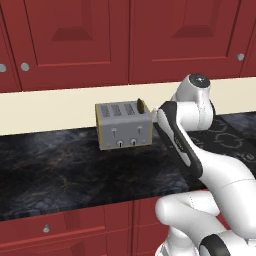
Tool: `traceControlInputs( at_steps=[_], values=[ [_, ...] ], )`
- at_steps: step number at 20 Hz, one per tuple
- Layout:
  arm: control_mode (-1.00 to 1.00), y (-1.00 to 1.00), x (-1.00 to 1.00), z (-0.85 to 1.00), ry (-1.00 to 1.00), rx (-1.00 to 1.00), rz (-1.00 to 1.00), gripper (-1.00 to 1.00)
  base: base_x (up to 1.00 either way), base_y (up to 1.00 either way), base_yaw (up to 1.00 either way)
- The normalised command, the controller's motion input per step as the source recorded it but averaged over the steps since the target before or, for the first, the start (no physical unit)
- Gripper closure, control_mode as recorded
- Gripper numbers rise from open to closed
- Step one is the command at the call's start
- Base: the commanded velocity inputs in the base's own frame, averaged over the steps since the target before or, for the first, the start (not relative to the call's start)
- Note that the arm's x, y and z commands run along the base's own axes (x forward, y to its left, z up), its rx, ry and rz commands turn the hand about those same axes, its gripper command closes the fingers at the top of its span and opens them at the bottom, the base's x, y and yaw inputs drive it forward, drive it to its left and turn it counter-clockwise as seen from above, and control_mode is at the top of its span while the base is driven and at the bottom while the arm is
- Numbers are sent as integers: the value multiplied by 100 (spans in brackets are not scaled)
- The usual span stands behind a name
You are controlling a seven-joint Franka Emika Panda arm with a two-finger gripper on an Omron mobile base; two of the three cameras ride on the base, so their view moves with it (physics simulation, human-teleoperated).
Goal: Start the toaster. Once the lever pops up, take the bread to the plate on the dining counter.
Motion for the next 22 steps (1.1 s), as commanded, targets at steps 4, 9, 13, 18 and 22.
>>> traceControlInputs(
  at_steps=[4, 9, 13, 18, 22],
  values=[
    [-100, 12, 0, 0, -2, 0, 0, -100, 0, 0, 0],
    [-100, 4, 0, -2, -5, 1, -2, -100, 0, 0, 0],
    [-100, 0, 0, 0, -6, 4, -1, -100, 0, 0, 0],
    [-100, 0, 0, 0, -2, 2, 0, -100, 0, 0, 0],
    [-100, 0, 0, 0, 0, 2, 0, -100, 0, 0, 0]
  ],
)
